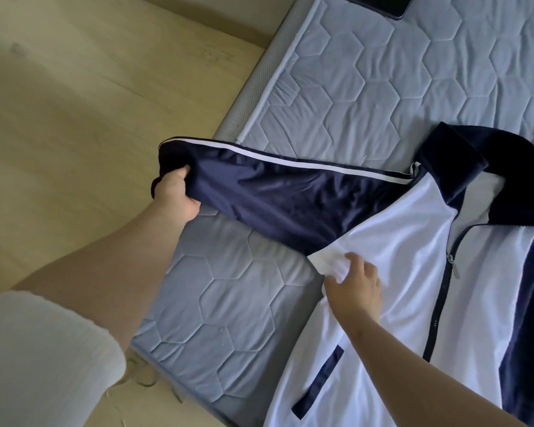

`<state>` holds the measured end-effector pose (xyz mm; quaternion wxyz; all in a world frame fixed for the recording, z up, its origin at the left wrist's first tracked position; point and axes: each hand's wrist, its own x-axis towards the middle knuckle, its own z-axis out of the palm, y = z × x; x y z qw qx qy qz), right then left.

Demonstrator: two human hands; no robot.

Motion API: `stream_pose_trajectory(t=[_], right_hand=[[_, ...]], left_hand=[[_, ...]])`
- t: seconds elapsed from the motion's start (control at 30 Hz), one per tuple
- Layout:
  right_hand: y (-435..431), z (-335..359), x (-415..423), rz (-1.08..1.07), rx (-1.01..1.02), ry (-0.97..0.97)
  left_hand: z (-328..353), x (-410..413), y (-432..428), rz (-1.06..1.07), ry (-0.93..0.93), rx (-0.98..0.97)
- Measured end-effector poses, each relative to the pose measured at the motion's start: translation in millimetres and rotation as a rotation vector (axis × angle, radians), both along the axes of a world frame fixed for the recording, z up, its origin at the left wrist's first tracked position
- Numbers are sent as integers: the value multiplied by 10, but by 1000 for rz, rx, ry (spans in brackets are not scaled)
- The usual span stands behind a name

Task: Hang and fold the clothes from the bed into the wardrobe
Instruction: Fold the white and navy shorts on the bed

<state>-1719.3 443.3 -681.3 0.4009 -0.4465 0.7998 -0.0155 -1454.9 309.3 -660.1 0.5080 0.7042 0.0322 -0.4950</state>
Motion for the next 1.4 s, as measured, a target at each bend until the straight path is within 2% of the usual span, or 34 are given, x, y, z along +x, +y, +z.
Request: stream_pose_trajectory(t=[0.07,0.13,0.17,0.3,0.4,0.47,0.5,0.53,0.57,0.6,0.67,0.73,0.8,0.9,0.97,1.03,1.1,1.17,1.27,1.33,1.4], right_hand=[[-66,40,18,-38,-35,-65],[-116,88,-24,-140,-83,-158],[-132,117,-72,-200,-107,-208],[-119,245,-401,-421,-158,-344],[-38,259,-758,-612,-182,-347],[72,202,-992,-701,-176,-319],[138,165,-1089,-747,-162,-316],[210,123,-1176,-797,-138,-322],[284,74,-1256,-847,-106,-340],[355,29,-1324,-887,-75,-360],[484,-54,-1435,-878,-44,-374],[566,-114,-1487,-753,-36,-367],[578,-134,-1478,-627,2,-388],[494,-130,-1435,-650,126,-485],[432,-111,-1421,-752,174,-547],[393,-109,-1442,-846,166,-588],[412,-137,-1521,-883,123,-548],[480,-169,-1655,-899,90,-453],[627,-196,-1895,-927,75,-217],[685,-191,-1978,-994,86,-140],[717,-190,-1979,-972,93,-153]], left_hand=[[69,-61,-12,-98,-407,6],[214,-266,-8,-355,-860,-17],[277,-435,15,-475,-979,-71],[455,-1331,300,-1050,-1221,-292],[343,-1981,635,-1650,-1302,-498],[92,-2299,912,-2145,-1371,-425],[-36,-2403,1058,-2386,-1364,-290],[-135,-2478,1191,-2560,-1310,-115],[-197,-2517,1298,-2624,-1238,14],[-238,-2527,1363,-2584,-1180,50],[-269,-2512,1405,-2336,-1108,-51],[-254,-2457,1383,-1968,-1058,-175],[-232,-2401,1373,-1513,-1042,-173],[-213,-2322,1362,-817,-945,136],[-243,-2249,1379,-532,-721,429],[-305,-2249,1400,-513,-423,554],[-333,-2313,1417,-621,-273,478],[-351,-2344,1398,-671,-269,366],[-360,-2314,1392,-619,-276,285],[-401,-2230,1397,-558,-387,286],[-436,-2141,1369,-449,-440,360]])
